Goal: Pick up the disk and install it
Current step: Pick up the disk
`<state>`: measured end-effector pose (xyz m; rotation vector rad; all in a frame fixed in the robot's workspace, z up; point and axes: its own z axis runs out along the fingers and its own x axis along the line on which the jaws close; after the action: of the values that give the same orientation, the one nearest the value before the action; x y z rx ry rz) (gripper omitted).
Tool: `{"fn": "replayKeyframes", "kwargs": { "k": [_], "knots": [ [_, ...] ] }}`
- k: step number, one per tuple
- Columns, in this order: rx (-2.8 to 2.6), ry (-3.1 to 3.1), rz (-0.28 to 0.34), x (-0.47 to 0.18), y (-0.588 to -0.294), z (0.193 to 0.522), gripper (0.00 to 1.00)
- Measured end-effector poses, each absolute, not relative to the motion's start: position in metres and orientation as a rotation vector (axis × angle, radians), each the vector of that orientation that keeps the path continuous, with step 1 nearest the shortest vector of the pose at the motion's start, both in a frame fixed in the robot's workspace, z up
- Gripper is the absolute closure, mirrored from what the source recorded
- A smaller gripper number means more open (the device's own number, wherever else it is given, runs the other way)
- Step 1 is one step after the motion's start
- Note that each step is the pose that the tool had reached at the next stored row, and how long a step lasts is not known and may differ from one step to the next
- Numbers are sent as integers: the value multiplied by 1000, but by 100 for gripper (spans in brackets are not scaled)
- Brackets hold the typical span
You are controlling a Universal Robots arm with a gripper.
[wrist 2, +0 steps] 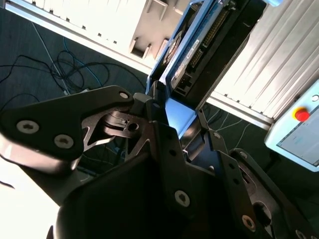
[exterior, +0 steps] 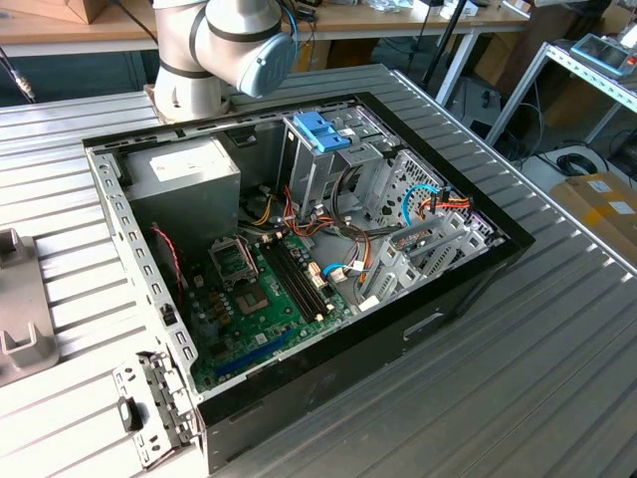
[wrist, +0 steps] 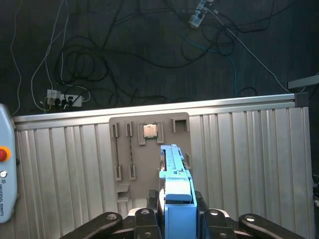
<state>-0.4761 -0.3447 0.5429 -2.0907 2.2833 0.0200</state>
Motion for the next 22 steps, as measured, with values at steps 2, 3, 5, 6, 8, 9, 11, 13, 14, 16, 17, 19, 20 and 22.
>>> {"fn": "replayKeyframes", "kwargs": {
  "k": [2, 3, 5, 6, 8, 9, 11, 13, 14, 16, 17, 19, 20, 22],
  "knots": [
    [-2091, 2283, 20, -476, -346, 543, 63],
    [-2091, 2283, 20, -476, -346, 543, 63],
    [-2091, 2283, 20, -474, -346, 543, 63],
    [-2091, 2283, 20, -474, -346, 543, 63],
    [-2090, 2284, 20, -474, -347, 543, 63],
    [-2090, 2284, 20, -474, -347, 543, 63],
    [-2090, 2284, 20, -474, -347, 543, 63],
    [-2090, 2284, 20, -473, -347, 543, 63],
    [-2090, 2284, 20, -473, -347, 543, 63],
    [-2090, 2284, 19, -472, -348, 543, 63],
    [-2091, 2284, 19, -472, -348, 543, 63],
    [-2091, 2284, 19, -472, -348, 543, 63],
    [-2091, 2284, 19, -471, -348, 543, 63],
    [-2091, 2284, 19, -471, -348, 543, 63]
  ]
}}
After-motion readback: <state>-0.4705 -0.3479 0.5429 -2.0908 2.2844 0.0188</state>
